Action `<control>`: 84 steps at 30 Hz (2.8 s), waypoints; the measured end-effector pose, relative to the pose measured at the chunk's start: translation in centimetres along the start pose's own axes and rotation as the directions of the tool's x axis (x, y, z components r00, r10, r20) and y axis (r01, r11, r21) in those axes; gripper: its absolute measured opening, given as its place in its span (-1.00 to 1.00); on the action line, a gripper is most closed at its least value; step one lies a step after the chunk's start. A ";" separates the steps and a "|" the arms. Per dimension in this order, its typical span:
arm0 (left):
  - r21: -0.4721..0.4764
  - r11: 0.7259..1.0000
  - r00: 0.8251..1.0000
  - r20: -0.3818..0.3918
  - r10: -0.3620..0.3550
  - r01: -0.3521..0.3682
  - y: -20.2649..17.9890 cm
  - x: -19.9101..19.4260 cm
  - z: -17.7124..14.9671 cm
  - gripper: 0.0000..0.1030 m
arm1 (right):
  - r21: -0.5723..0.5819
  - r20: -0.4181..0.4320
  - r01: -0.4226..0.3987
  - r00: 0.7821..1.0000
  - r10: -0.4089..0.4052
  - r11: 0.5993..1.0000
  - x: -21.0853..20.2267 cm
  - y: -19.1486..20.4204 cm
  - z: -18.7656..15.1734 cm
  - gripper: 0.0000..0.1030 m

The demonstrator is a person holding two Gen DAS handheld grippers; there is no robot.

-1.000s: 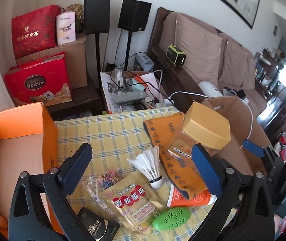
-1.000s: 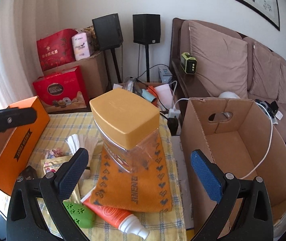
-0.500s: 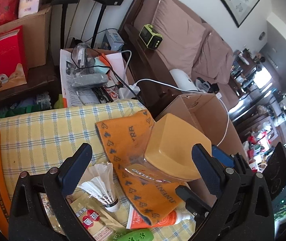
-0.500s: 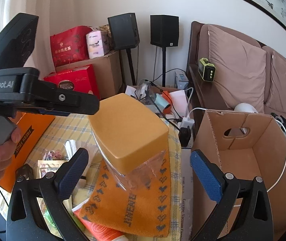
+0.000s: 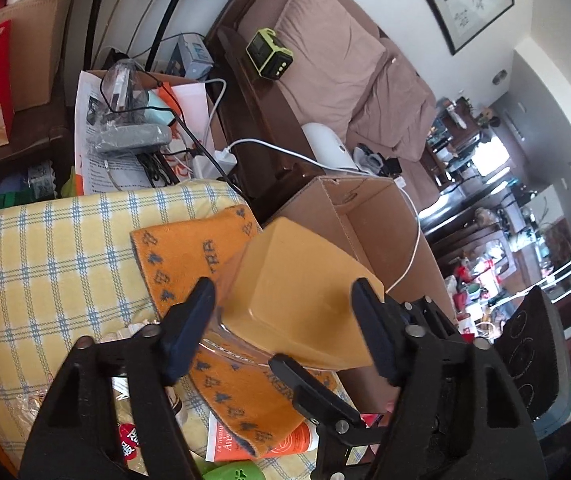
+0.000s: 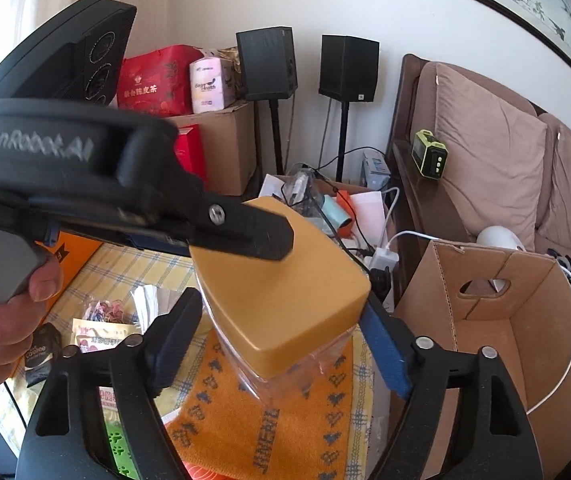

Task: Organize objects
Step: 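Lift the jar with the left tool and carry it over the cardboard box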

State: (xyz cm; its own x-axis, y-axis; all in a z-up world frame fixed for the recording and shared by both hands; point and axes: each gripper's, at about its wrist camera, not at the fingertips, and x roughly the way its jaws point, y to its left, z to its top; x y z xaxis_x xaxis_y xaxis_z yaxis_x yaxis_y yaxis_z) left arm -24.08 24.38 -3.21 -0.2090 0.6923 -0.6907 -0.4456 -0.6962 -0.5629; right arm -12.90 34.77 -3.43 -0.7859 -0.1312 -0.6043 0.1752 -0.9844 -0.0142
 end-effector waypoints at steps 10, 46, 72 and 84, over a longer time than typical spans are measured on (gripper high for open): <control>0.025 1.000 0.998 0.056 -0.005 0.004 -1.4 -2.7 -0.3 0.24 | -0.036 0.027 0.017 1.000 -0.016 0.999 -1.3 0.7 1.1 0.52; -0.199 0.966 0.930 0.294 0.222 -0.168 10.1 -29.8 -8.2 0.25 | -0.363 0.053 -0.242 0.959 0.279 0.900 -5.7 25.9 8.6 0.52; -0.381 0.906 0.958 0.137 0.252 -0.184 22.5 -25.8 -10.9 0.23 | -0.229 -0.277 -0.547 0.830 0.485 0.805 6.5 29.9 6.6 0.49; -0.435 0.892 0.959 0.175 0.222 -0.127 25.4 -25.7 -9.6 0.37 | -0.197 -0.355 -0.563 0.804 0.476 0.803 9.8 28.6 9.2 0.54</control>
State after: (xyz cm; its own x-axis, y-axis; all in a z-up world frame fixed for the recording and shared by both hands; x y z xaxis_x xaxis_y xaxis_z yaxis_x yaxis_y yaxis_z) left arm -21.68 -12.94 -4.16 -0.4515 0.5430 -0.7080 0.0077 -0.7911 -0.6116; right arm -21.04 4.22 -2.42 -0.3381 -0.5329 -0.7757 0.6999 -0.6934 0.1713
